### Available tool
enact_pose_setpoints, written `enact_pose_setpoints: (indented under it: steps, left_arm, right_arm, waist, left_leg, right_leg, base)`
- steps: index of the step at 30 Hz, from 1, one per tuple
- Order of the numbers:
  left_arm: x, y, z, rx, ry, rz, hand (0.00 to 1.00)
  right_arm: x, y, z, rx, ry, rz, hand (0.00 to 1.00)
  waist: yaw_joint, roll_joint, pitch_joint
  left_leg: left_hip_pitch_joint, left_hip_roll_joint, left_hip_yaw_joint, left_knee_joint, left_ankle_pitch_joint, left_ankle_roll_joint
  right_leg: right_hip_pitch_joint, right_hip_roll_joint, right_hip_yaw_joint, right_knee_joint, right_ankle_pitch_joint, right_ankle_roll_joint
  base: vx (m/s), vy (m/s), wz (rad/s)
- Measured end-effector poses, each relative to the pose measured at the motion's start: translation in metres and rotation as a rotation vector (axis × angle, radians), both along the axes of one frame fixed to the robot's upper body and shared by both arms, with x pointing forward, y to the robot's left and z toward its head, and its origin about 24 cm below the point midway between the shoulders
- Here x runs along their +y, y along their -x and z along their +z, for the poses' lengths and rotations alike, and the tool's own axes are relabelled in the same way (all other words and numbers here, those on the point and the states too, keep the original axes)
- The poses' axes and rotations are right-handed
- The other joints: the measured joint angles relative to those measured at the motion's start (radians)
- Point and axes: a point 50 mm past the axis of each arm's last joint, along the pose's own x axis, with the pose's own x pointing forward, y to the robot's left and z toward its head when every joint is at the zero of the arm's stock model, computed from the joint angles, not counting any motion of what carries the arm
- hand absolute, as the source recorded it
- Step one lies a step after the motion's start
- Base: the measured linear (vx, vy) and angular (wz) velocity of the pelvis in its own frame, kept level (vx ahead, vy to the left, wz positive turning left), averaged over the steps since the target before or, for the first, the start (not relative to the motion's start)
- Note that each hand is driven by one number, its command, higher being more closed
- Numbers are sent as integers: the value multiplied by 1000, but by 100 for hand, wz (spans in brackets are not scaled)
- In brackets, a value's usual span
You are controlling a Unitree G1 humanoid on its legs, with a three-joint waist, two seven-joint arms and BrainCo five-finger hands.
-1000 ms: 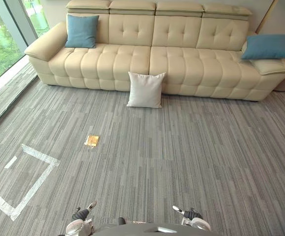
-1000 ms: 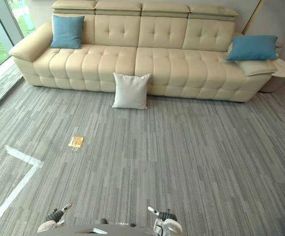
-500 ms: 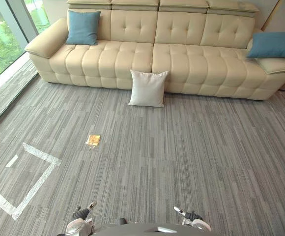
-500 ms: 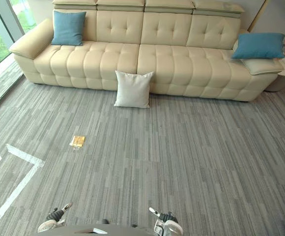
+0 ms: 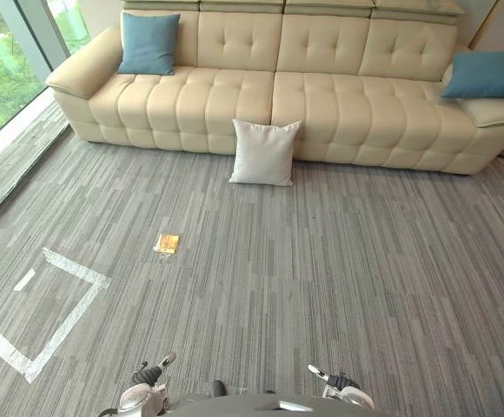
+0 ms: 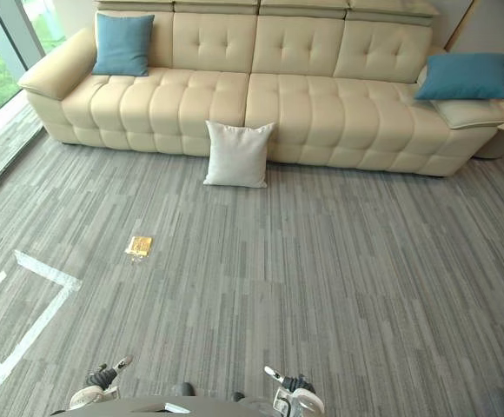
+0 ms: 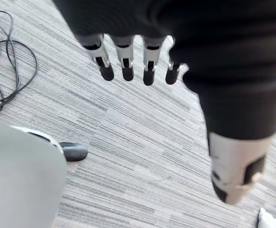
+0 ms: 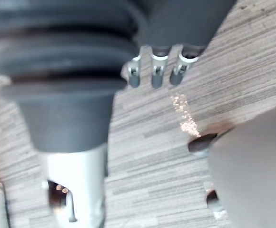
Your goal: Pick up cushions and gather them together orderly.
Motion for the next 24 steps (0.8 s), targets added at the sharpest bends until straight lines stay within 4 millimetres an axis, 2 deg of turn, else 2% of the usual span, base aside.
enact_pose_setpoints:
  steps: [4,8,10,11,12,13,15,18,20,22,23,24]
  left_arm:
    - [0,-6,1,-16,-1,-1,0]
    - [3,-8,2,-24,-7,7,0]
    - [5,-10,4,-34,-14,3,0]
    - [4,-12,4,-39,-14,-6,0]
    - [3,-14,5,-45,-14,-12,0]
    - [1,-18,5,-51,-12,-32,0]
    - [3,-19,6,-52,-19,-48,0]
    - [2,-22,7,-59,-18,-57,0]
    - [-1,-27,7,-67,-15,-77,0]
    - [-3,-30,8,-72,-13,-87,0]
    - [-3,-33,9,-77,-15,-102,0]
    - [-5,-33,9,-77,-14,-113,0]
  right_arm:
    - [0,-4,1,-10,-1,0,0]
    - [0,-6,2,-22,-6,-15,0]
    - [1,-8,3,-38,-5,-17,0]
    - [-1,-11,5,-54,3,-17,0]
    - [-3,-13,6,-64,10,-17,0]
    - [-4,-17,9,-95,13,-37,0]
    - [-5,-19,11,-117,15,-46,0]
    - [-6,-23,13,-139,21,-45,0]
    - [-7,-33,17,-182,17,-65,0]
    - [-8,-41,20,-205,18,-66,0]
    - [-8,-46,22,-222,14,-70,0]
    - [-7,-46,22,-232,10,-78,0]
  waist:
    - [21,-3,15]
    - [28,-8,21]
    - [30,-15,28]
    - [33,-11,34]
    - [33,-3,42]
    - [30,-2,56]
    - [28,-2,62]
    - [21,-4,66]
    - [6,6,74]
    - [-2,20,89]
    - [-18,22,103]
    - [-29,14,112]
  left_leg:
    - [-16,2,31,0,-15,6]
    - [-32,0,69,2,-50,18]
    - [-24,0,96,7,-78,28]
    - [-18,4,102,8,-91,33]
    - [-11,10,103,17,-94,28]
    - [-9,15,100,78,-121,39]
    - [10,16,89,128,-176,46]
    - [73,22,68,117,-219,33]
    - [103,41,54,91,-238,13]
    - [129,63,45,82,-254,-8]
    - [150,81,23,83,-264,-25]
    - [175,81,-11,88,-270,-36]
  right_leg:
    - [-20,0,29,2,-1,2]
    - [-72,-7,55,60,-36,28]
    - [-119,-19,42,167,-88,60]
    - [-177,-24,19,293,-112,72]
    - [-220,-27,7,396,-123,66]
    - [-298,-53,-31,590,-139,36]
    - [-361,-93,-76,752,-178,34]
    - [-426,-101,-135,789,-256,35]
    - [-520,-78,-204,714,-244,12]
    - [-567,-45,-239,621,-198,-13]
    - [-597,-24,-264,501,-123,-25]
    - [-609,-26,-259,373,-43,-25]
  base:
    - [3,-25,-22]
    - [44,8,-23]
    - [142,54,-8]
    - [161,71,-7]
    - [244,121,1]
    - [181,92,7]
    - [282,123,13]
    - [334,88,14]
    - [405,15,22]
    - [405,-37,22]
    - [525,-80,70]
    - [692,-145,107]
